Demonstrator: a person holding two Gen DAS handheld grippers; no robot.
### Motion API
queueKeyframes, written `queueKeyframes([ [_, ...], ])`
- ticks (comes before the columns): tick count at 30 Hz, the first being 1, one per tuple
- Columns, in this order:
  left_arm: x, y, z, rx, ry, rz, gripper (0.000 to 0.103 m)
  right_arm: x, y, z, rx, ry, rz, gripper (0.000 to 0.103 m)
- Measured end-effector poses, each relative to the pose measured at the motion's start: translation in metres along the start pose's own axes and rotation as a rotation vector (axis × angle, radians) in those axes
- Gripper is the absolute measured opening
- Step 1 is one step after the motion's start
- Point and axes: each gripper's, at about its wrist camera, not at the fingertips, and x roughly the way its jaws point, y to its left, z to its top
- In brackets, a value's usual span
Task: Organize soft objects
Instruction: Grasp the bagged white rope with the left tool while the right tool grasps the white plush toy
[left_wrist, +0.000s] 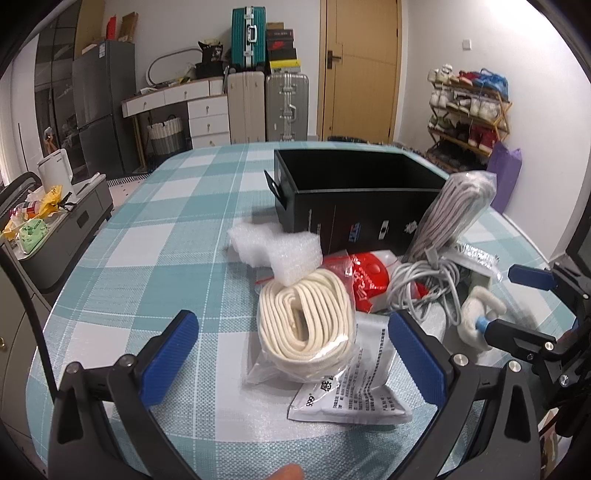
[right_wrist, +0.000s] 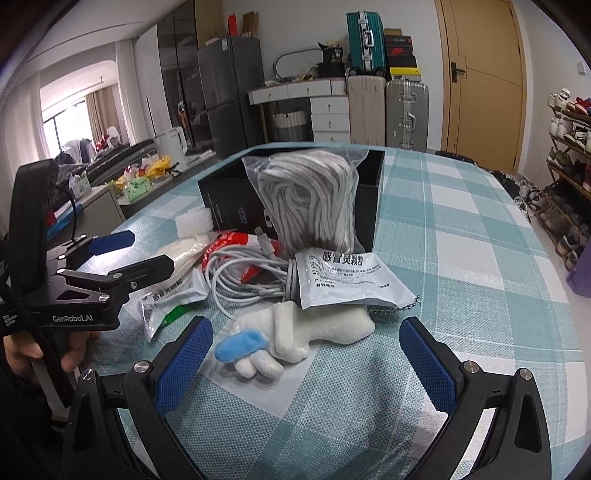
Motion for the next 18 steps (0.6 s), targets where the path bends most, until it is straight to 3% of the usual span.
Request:
queueKeyframes([
  [8,0.013,0.005,0.003,-0.036,0.088,-0.018,0.103,0.010,-0.004,0.003,0.008,0.057,0.002,0.103],
  [18,0.018,0.013,0.002,-0.093,0.120,-0.017,0.102,0.018,-0.002,0.008,0.000,0.097,0.001,0.103],
])
